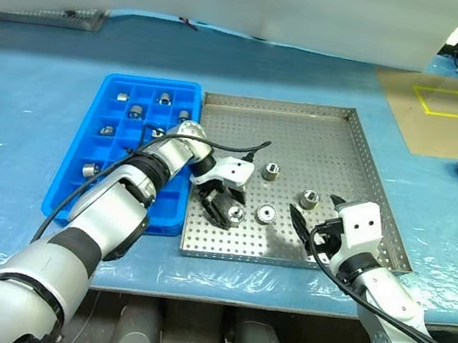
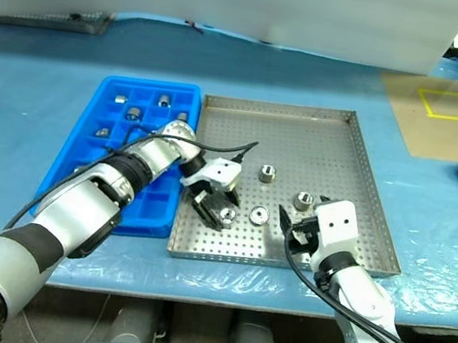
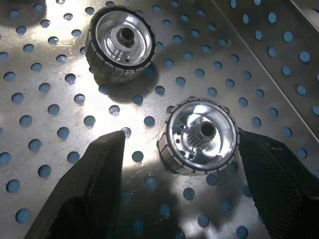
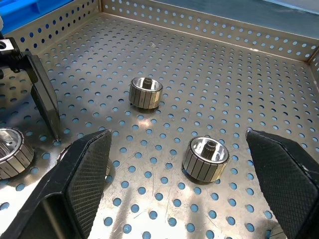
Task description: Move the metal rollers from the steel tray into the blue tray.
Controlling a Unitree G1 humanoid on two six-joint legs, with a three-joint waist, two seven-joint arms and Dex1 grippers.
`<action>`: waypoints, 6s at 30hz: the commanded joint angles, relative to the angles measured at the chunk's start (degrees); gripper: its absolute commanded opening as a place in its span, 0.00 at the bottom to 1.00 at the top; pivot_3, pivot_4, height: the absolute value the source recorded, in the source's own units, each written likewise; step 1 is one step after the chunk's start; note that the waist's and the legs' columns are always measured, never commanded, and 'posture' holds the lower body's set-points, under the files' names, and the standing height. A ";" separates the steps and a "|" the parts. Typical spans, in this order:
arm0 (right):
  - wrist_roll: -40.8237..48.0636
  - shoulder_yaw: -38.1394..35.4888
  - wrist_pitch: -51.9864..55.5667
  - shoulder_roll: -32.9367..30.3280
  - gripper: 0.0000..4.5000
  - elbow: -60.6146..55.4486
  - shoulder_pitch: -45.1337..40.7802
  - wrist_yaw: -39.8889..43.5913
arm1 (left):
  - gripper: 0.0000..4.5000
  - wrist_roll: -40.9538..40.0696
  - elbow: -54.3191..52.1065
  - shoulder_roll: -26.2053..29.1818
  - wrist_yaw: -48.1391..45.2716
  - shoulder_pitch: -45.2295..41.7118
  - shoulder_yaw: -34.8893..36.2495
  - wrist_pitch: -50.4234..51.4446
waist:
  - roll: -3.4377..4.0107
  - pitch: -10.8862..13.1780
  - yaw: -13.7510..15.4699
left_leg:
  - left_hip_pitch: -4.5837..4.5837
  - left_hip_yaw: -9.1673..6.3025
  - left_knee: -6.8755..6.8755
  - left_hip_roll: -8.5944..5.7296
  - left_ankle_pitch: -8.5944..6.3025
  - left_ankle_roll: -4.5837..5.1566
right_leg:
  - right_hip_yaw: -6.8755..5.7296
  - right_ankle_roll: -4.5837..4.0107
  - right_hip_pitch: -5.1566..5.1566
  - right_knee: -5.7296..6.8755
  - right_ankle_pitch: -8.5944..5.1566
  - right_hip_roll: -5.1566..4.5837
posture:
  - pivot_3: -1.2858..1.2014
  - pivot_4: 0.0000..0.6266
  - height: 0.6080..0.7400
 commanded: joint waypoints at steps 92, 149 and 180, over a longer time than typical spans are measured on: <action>4.73 4.72 -7.51 -2.03 1.00 25.83 -32.93 19.69 | 0.99 -25.96 -45.56 7.48 25.96 12.53 14.68 39.24 | 0.11 0.04 16.52 | -0.98 -0.11 0.09 0.85 0.92 -1.05 | -1.17 -0.93 -1.16 1.35 -0.19 -0.04 | 0.58 0.24 1.00; 0.36 -7.21 -1.52 -0.22 1.00 -11.29 10.80 0.92 | 0.46 -0.99 2.83 -8.91 12.11 -1.82 8.48 -0.11 | 0.40 -0.14 -1.66 | -0.58 0.12 0.07 0.16 0.14 0.84 | -1.13 0.05 0.23 -0.66 0.22 -0.57 | 0.38 0.24 1.00; 7.02 13.76 -8.82 -1.70 1.00 35.86 -45.14 29.63 | 0.46 -25.18 -67.52 17.47 38.58 38.86 35.51 46.35 | 0.50 -0.14 12.28 | -1.57 -0.18 0.50 0.34 0.56 0.28 | -1.89 -0.71 -1.06 1.25 -0.22 -1.03 | 0.74 0.24 1.00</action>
